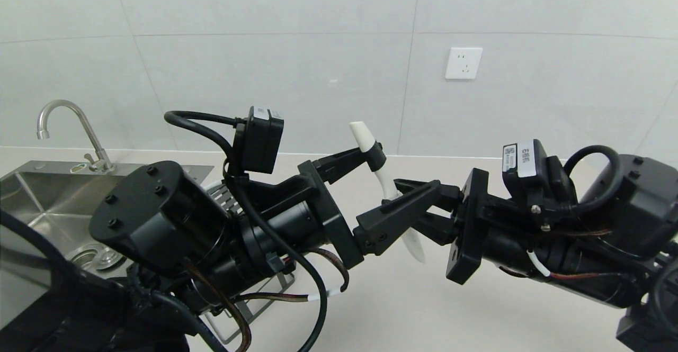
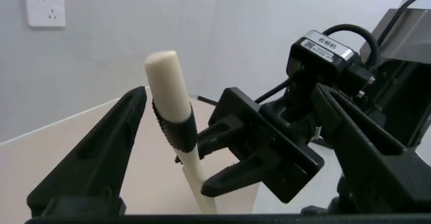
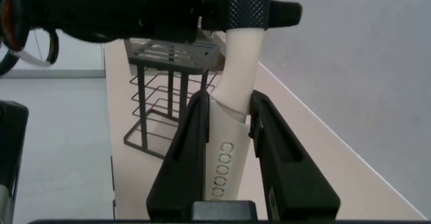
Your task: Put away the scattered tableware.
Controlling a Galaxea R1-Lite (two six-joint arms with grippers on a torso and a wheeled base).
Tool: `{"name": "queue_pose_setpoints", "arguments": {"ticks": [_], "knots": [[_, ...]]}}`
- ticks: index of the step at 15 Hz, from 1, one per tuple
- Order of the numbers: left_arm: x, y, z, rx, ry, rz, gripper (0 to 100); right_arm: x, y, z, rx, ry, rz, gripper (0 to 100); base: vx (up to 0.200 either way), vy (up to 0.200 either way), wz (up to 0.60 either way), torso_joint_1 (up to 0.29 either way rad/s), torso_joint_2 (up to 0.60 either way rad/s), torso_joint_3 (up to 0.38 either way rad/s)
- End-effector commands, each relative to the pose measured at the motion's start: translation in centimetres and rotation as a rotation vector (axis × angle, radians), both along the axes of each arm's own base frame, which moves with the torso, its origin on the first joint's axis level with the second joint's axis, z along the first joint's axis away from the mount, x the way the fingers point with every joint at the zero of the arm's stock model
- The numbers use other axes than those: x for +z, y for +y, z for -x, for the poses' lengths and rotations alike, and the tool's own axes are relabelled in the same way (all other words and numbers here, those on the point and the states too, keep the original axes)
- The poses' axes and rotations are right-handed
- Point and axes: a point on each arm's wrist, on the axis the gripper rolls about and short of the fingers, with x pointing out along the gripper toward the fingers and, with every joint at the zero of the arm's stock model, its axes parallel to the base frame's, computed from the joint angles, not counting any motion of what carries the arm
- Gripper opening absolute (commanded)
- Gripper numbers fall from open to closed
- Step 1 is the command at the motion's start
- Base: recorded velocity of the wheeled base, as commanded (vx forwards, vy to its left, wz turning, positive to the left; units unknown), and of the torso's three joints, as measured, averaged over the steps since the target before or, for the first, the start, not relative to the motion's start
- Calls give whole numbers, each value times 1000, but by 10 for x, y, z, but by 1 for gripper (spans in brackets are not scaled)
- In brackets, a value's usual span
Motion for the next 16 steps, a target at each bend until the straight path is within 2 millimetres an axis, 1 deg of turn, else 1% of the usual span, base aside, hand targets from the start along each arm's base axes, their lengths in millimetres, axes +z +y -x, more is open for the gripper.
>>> {"name": "queue_pose_setpoints", "arguments": {"ticks": [1, 3, 8, 12, 13, 16], "knots": [[-2, -4, -4, 0, 6, 2, 100, 4, 3, -3, 1, -10, -17, 0, 0, 0, 0, 0, 0, 0], [-2, -5, -5, 0, 8, 5, 100, 6, 3, -3, 0, -13, -23, 0, 0, 0, 0, 0, 0, 0], [12, -8, -9, 16, -29, 53, 100, 7, 3, -4, -3, -13, -27, 0, 0, 0, 0, 0, 0, 0], [13, -1, -16, 64, -27, 61, 100, 8, 5, -5, 0, -5, -37, 0, 0, 0, 0, 0, 0, 0], [14, 0, -17, 72, -28, 63, 0, 6, 6, -6, 0, 1, -34, 0, 0, 0, 0, 0, 0, 0], [14, 0, -16, 79, -26, 65, 0, 7, 8, -8, 1, -4, -39, 0, 0, 0, 0, 0, 0, 0]]}}
